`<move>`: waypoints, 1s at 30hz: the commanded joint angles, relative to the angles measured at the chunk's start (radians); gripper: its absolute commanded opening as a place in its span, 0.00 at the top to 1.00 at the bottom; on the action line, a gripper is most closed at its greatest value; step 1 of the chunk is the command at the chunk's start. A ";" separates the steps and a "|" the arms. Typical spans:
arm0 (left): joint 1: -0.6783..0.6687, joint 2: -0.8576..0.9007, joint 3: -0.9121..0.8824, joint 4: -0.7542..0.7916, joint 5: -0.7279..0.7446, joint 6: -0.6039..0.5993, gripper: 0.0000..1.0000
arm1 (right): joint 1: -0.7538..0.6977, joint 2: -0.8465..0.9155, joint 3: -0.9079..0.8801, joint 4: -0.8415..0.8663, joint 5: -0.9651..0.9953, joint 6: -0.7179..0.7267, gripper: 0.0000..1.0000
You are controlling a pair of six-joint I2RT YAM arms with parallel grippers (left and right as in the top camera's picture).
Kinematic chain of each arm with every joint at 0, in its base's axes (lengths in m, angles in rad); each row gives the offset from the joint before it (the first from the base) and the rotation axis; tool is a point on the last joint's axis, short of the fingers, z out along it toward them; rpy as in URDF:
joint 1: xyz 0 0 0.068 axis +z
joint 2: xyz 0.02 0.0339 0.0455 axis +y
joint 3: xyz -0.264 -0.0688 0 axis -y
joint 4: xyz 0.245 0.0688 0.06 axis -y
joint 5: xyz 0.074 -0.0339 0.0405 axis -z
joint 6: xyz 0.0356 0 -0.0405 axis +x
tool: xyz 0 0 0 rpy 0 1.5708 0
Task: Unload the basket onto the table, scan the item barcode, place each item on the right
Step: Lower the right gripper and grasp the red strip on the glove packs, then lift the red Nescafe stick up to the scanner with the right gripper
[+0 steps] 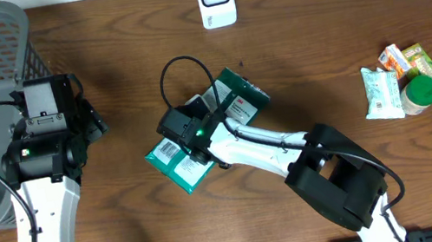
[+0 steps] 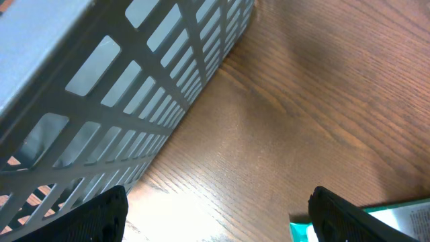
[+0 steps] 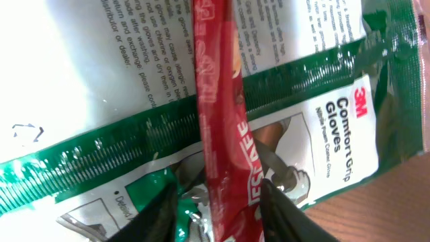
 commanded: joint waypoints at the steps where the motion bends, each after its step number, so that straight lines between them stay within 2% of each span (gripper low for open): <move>1: 0.005 -0.003 0.010 -0.001 -0.013 0.009 0.13 | -0.001 0.001 0.009 0.000 -0.079 -0.024 0.58; 8: 0.005 -0.003 0.010 -0.001 -0.013 0.009 0.13 | -0.017 -0.090 0.044 -0.011 -0.084 -0.055 0.53; 9: 0.005 -0.003 0.010 -0.001 -0.013 0.009 0.13 | -0.021 -0.112 0.044 -0.016 -0.092 -0.055 0.50; 14: 0.005 -0.003 0.010 -0.001 -0.013 0.009 0.13 | -0.083 -0.221 0.044 -0.036 -0.230 -0.054 0.42; 17: 0.005 -0.003 0.010 -0.001 -0.013 0.009 0.13 | -0.129 -0.243 0.044 -0.048 -0.359 -0.055 0.45; 19: 0.005 -0.003 0.010 -0.001 -0.013 0.009 0.13 | -0.174 -0.240 0.043 -0.078 -0.451 -0.055 0.56; 21: 0.005 -0.003 0.010 -0.001 -0.013 0.009 0.13 | -0.206 -0.225 0.043 -0.109 -0.496 -0.055 0.61; 25: 0.005 -0.003 0.010 -0.001 -0.013 0.009 0.13 | -0.229 -0.175 0.038 -0.128 -0.572 -0.073 0.59; 30: 0.005 -0.003 0.010 -0.001 -0.013 0.009 0.13 | -0.209 -0.101 0.037 -0.127 -0.576 -0.089 0.58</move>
